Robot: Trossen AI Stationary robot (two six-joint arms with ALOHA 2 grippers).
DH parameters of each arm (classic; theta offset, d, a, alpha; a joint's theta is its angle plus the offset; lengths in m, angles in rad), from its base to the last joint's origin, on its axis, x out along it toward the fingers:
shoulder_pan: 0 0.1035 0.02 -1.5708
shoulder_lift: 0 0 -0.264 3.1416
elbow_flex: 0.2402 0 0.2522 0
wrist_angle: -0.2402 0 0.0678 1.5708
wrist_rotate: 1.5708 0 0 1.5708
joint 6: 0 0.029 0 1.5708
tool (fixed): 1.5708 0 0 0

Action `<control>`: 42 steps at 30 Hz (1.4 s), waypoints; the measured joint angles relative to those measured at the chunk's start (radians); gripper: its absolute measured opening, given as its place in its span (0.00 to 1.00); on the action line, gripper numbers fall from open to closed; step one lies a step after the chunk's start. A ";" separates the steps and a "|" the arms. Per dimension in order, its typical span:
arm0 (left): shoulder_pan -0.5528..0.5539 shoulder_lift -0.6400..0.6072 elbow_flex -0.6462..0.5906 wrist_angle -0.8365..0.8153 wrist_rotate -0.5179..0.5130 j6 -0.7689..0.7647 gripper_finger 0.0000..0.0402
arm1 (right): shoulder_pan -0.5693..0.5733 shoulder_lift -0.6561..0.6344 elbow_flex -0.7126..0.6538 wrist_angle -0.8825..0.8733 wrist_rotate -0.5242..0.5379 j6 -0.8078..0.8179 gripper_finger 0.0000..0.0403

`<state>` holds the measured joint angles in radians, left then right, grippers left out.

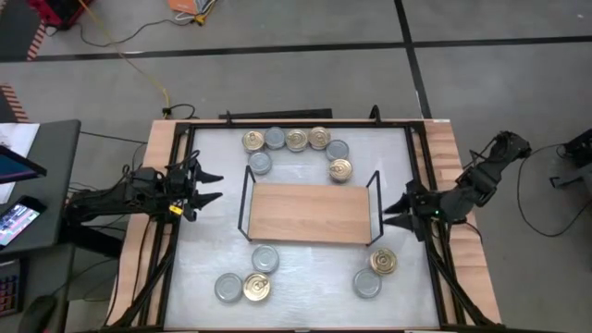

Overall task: Stack canned seafood by type on shelf
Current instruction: Put the green tuna can on the shelf

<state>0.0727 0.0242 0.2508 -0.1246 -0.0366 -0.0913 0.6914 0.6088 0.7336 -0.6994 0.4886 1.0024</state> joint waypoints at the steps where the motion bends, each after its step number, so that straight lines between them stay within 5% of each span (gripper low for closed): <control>1: 0.000 0.000 0.000 0.000 0.005 0.000 0.57 | 0.003 0.007 0.009 -0.049 -0.007 0.055 0.53; 9: 0.000 0.000 0.000 0.002 0.005 0.000 0.57 | -0.003 0.034 0.032 -0.336 -0.078 0.303 0.53; 17: 0.000 0.000 0.000 0.002 -0.009 0.004 0.57 | -0.152 0.111 0.032 -0.512 0.035 0.319 0.53; 33: 0.000 0.000 0.000 0.001 -0.021 0.024 0.57 | -0.680 0.204 0.032 -0.263 0.052 -0.325 0.53; 42: 0.000 0.000 0.000 -0.001 -0.022 0.024 0.57 | -0.846 0.221 0.032 -0.171 0.013 -0.529 0.53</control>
<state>0.0729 0.0242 0.2508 -0.1253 -0.0589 -0.0673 -0.1545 0.8297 0.7654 -0.8704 0.5014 0.4732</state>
